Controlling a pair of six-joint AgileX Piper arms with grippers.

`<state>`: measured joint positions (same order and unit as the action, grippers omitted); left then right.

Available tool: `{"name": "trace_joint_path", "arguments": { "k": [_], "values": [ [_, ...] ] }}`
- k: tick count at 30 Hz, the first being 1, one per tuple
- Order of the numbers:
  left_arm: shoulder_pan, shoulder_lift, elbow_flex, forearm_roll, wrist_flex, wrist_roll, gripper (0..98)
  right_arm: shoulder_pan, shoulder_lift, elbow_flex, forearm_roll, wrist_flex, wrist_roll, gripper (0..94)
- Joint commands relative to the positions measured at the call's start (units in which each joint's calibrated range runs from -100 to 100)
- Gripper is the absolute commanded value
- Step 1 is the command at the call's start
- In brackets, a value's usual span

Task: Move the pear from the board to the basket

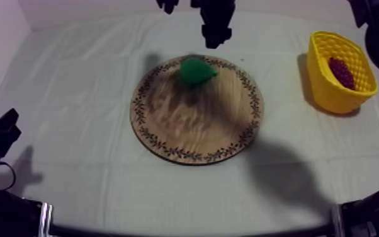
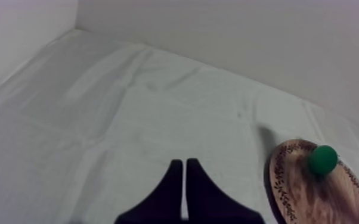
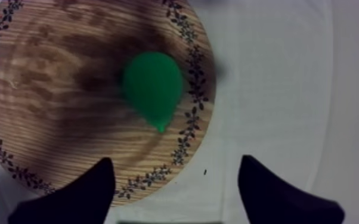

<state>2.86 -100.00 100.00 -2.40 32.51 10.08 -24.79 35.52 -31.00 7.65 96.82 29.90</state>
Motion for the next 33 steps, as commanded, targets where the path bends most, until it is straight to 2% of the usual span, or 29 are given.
{"name": "trace_joint_path", "arguments": {
  "k": [1,11,33],
  "values": [
    [0.0,0.0,0.0,-0.02,0.0,0.0,0.1,-0.3,0.0,0.2,0.6,-0.1,0.8,68.5],
    [0.0,0.0,0.0,-0.02,0.0,0.0,0.1,-1.0,3.1,0.0,0.6,-1.1,4.4,73.9],
    [0.0,0.0,0.0,-0.02,0.0,0.0,0.1,-1.4,17.6,-6.0,0.1,-2.9,6.4,71.0]
  ]
}}
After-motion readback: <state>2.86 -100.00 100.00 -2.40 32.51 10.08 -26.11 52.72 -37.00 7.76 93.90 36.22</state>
